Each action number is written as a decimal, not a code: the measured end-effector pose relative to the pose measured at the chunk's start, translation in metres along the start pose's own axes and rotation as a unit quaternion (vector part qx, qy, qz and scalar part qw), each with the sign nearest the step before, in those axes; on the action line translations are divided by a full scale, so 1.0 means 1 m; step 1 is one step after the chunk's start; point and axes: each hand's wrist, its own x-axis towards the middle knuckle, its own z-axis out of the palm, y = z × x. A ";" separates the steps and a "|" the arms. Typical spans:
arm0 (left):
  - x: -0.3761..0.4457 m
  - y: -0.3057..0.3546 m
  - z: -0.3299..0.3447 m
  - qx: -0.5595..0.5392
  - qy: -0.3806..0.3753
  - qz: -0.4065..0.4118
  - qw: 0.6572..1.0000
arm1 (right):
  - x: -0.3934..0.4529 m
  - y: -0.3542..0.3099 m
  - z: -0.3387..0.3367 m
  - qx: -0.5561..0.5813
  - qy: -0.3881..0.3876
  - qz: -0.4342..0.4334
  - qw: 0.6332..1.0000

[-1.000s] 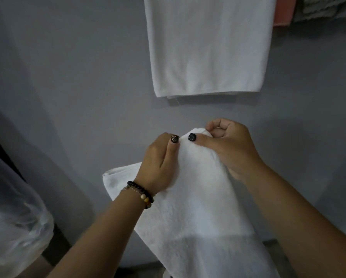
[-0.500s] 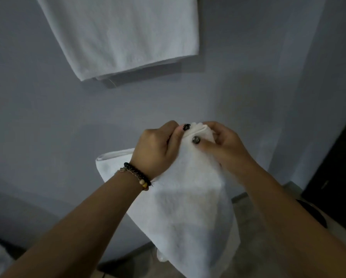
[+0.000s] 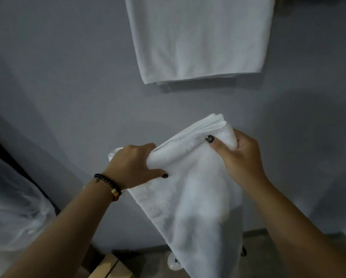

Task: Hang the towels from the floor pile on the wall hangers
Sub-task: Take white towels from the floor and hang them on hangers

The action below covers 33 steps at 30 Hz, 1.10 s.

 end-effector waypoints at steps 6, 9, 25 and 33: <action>-0.060 -0.057 0.036 -0.058 -0.017 -0.193 0.979 | -0.001 0.006 0.017 -0.012 -0.068 -0.006 0.998; -0.084 -0.066 0.053 -0.234 0.086 -0.305 0.919 | -0.001 0.007 0.028 -0.011 -0.086 -0.008 0.996; -0.079 -0.132 0.007 -0.604 0.231 -0.356 0.675 | 0.033 0.005 0.121 0.029 0.040 0.078 0.996; -0.040 -0.201 -0.095 -0.564 0.223 -0.228 0.761 | 0.050 -0.006 0.195 0.025 0.118 0.088 0.989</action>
